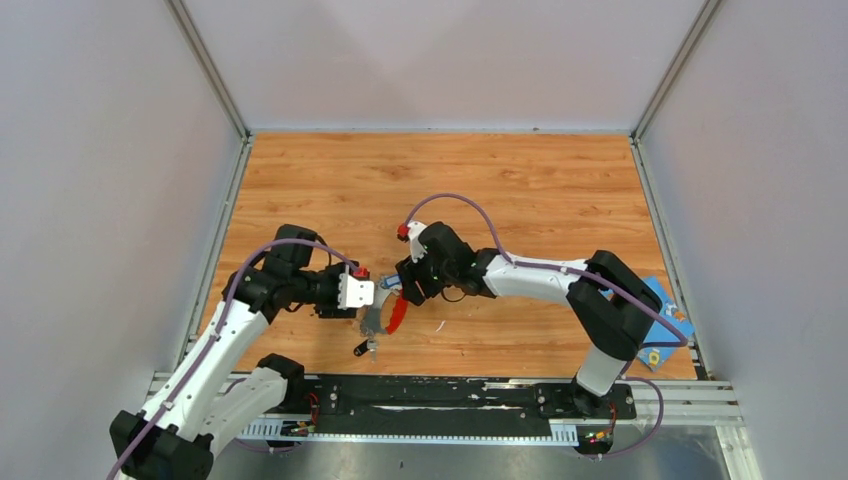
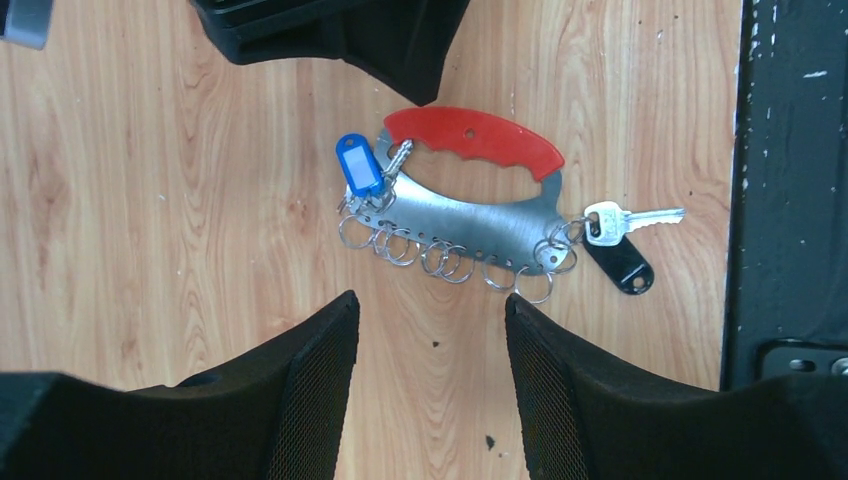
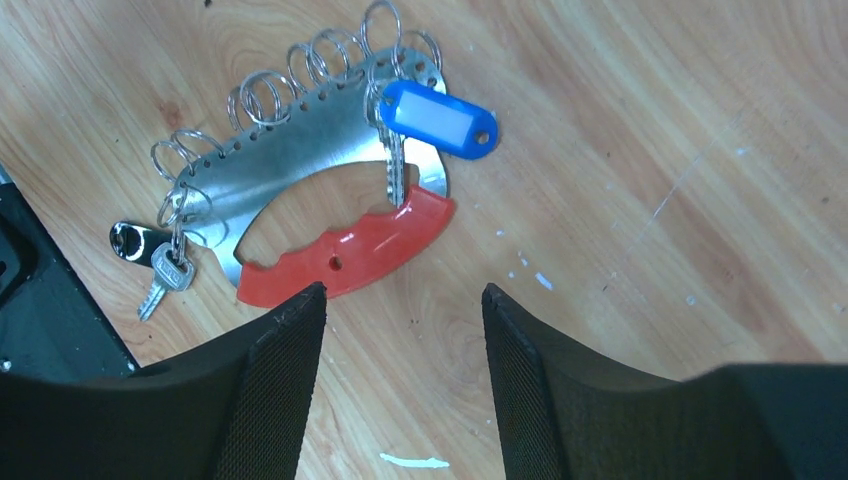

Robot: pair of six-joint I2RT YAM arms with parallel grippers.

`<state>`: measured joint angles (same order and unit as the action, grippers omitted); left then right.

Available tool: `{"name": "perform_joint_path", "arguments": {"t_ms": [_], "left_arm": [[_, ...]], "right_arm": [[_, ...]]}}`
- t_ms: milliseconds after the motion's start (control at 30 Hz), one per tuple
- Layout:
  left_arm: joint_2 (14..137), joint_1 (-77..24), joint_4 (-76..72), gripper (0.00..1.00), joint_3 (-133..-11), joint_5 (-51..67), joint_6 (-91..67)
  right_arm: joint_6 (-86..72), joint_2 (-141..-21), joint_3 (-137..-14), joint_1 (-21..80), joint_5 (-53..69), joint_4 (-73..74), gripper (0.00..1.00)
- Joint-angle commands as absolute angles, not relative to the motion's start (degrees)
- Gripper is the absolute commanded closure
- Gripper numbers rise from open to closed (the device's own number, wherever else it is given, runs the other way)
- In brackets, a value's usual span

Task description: Put the keys on the keyring

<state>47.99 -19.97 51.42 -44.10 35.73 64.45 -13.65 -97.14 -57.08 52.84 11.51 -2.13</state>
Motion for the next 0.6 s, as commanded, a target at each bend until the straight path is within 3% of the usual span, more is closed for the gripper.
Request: {"name": "perform_joint_path", "arguments": {"t_ms": [0, 300, 567], "left_arm": [[47.58, -19.60, 48.91, 0.42, -43.52, 37.34, 68.89], [39.95, -19.60, 48.96, 0.43, -42.76, 37.73, 63.95], [38.38, -19.60, 49.04, 0.45, -43.51, 38.20, 60.30]], "right_arm": [[-6.42, -97.74, -58.52, 50.99, 13.23, -7.28, 0.38], [9.25, -110.69, -71.05, 46.71, 31.42, -3.84, 0.36], [13.97, -116.72, -78.28, 46.75, 36.52, 2.33, 0.36]]}}
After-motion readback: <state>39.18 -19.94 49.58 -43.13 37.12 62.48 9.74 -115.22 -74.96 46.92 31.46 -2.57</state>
